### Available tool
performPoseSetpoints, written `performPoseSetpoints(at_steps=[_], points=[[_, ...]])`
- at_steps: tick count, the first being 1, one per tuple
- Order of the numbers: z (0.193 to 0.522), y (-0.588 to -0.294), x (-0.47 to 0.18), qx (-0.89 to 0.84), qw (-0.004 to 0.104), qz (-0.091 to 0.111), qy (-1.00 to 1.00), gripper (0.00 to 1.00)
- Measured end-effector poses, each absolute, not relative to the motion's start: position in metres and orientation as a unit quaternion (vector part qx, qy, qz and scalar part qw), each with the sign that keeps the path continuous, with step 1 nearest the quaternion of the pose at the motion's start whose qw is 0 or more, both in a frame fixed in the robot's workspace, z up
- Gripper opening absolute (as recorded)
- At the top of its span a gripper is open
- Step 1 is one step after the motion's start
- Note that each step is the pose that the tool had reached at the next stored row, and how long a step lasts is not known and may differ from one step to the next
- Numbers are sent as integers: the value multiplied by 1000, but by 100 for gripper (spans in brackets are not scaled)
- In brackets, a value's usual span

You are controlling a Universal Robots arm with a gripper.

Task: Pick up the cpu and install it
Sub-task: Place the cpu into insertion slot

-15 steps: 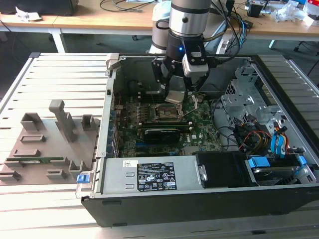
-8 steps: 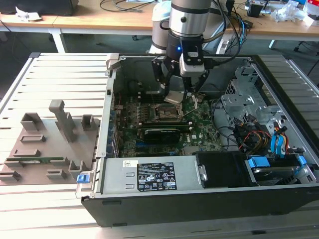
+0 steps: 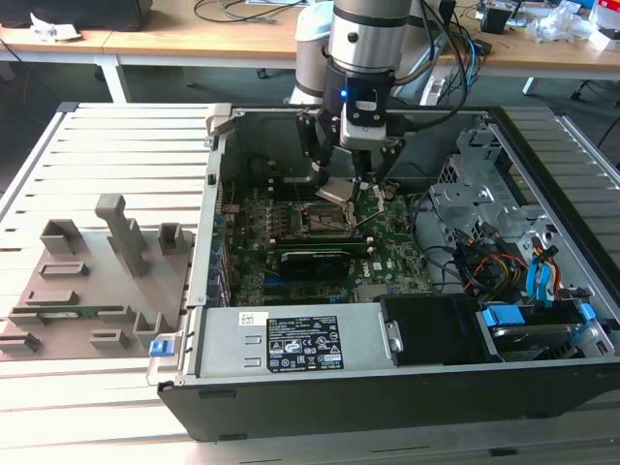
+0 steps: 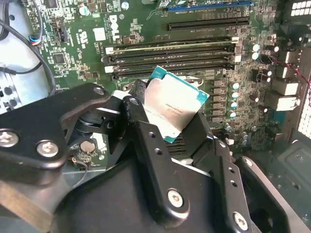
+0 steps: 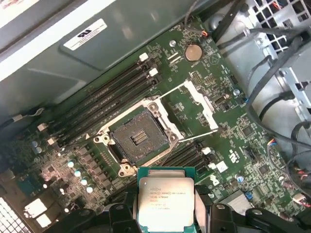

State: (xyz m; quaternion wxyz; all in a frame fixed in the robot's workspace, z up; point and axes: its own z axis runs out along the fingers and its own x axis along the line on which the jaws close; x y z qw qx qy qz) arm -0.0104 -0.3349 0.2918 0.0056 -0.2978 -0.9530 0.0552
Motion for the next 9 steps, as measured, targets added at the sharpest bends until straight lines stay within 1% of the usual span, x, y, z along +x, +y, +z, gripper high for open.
performPoseSetpoints(at_steps=[9], points=[[291, -335, -10, -365, 8, 59, -929, 55]])
